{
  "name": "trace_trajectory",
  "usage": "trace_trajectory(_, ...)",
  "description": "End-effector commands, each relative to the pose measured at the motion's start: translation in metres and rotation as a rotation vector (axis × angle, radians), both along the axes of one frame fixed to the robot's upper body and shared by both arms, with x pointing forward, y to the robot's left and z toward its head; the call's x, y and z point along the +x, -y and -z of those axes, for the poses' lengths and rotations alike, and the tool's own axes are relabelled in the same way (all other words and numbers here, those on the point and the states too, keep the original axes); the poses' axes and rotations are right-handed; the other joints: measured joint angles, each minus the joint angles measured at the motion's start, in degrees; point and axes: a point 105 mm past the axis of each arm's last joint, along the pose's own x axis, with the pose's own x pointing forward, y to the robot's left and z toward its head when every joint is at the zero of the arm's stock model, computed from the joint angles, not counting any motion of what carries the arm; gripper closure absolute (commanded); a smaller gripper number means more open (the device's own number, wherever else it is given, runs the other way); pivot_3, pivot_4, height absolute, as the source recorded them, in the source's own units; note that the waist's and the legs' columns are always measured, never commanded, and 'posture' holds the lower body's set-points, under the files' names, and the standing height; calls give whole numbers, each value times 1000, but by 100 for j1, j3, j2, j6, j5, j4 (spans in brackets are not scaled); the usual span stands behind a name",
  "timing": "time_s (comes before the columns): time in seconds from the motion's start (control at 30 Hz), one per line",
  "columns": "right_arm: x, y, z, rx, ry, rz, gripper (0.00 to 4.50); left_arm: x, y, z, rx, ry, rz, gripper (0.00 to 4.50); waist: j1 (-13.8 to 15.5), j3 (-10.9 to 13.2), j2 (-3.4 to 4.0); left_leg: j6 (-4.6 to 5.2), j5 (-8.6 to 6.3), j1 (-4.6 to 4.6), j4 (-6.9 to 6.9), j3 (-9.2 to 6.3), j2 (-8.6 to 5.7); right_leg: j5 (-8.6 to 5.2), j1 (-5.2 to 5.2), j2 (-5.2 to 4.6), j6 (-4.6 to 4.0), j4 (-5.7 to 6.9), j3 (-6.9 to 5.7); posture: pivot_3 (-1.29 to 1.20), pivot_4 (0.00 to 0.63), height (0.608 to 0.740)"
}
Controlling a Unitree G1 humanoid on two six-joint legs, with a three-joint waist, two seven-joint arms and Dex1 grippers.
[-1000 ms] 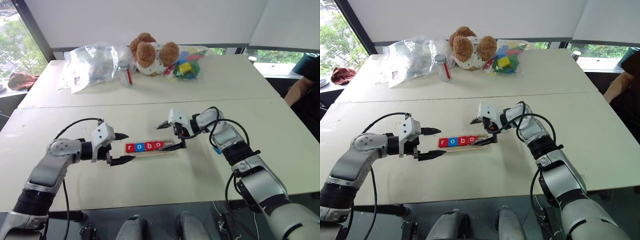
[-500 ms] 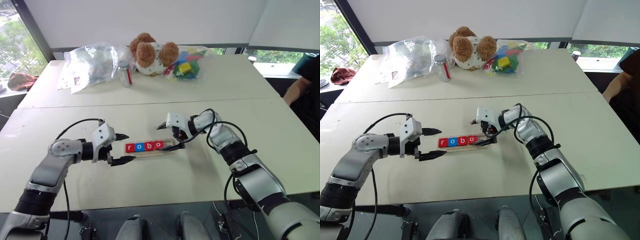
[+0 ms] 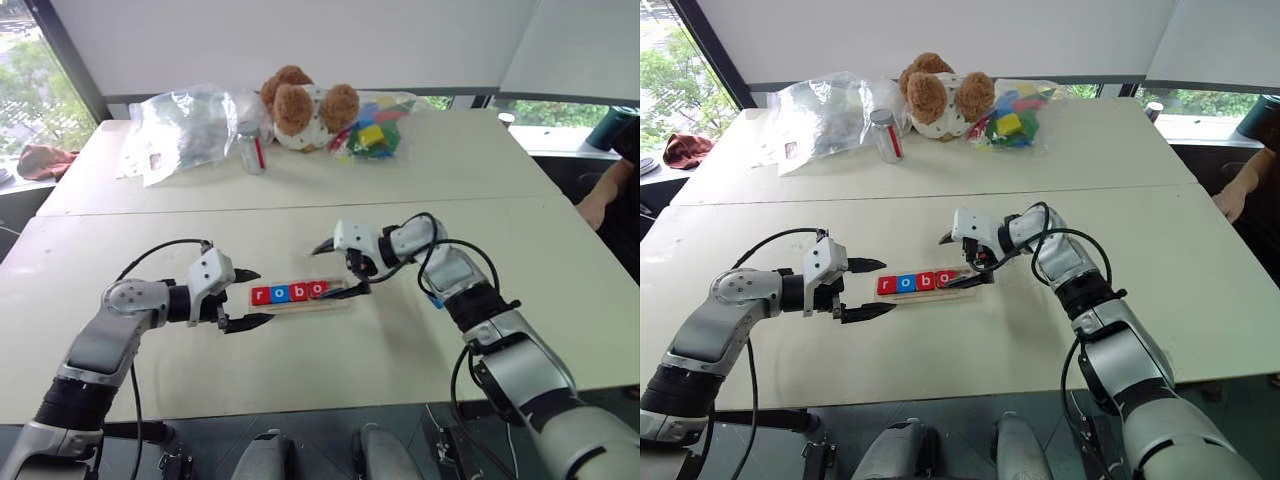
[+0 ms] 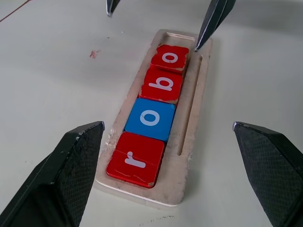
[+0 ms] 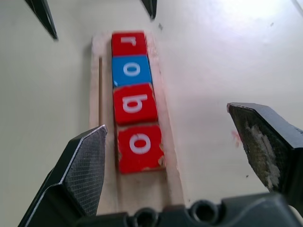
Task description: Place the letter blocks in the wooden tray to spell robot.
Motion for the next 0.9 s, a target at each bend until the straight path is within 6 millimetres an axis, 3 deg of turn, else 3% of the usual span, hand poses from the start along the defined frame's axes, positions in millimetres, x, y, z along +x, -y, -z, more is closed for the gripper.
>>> trace_trajectory(0.03,1,25,-34,120,43,150,49,0,-2,-13,7,50,14,0,13,0,0,5,-3,-1,2,0,-1,0,0,-1,0,-1,0,0,150,740)
trace_trajectory(0.13,4,61,-40,185,24,403,49,-5,4,-19,-8,67,44,0,11,0,-1,7,-4,-4,3,0,-2,0,1,-4,0,-4,0,0,150,740)
trace_trajectory(0.23,3,114,-50,355,26,795,49,-13,18,-31,-49,71,99,0,28,-1,-1,8,-5,-9,1,-5,0,0,-1,-4,0,-3,0,0,150,740)
trace_trajectory(0.37,-25,165,-34,467,19,1366,49,-27,38,-37,-69,44,189,0,-3,-3,1,7,-5,-11,-3,-6,0,0,-5,-5,0,-2,2,0,150,740)
trace_trajectory(0.43,-48,160,-20,478,-14,1531,49,-30,48,-38,-78,34,225,0,-12,-9,11,4,-3,-11,-8,-5,5,0,-11,0,-1,3,4,0,150,740)
trace_trajectory(0.6,-81,121,2,519,-262,1619,49,-22,55,-34,-82,20,244,0,-22,-9,14,-8,6,-2,-6,2,2,1,-19,11,-2,29,17,0,150,740)
trace_trajectory(0.7,-92,123,9,519,-297,1668,49,-19,56,-29,-76,13,251,0,6,-9,14,-7,6,9,-2,0,0,0,-4,15,-3,28,13,0,150,740)
trace_trajectory(0.9,-95,127,21,541,-378,1722,49,-16,59,-24,-77,11,249,0,-15,-9,14,-1,4,8,-1,-2,-7,0,3,24,-1,14,7,0,150,740)
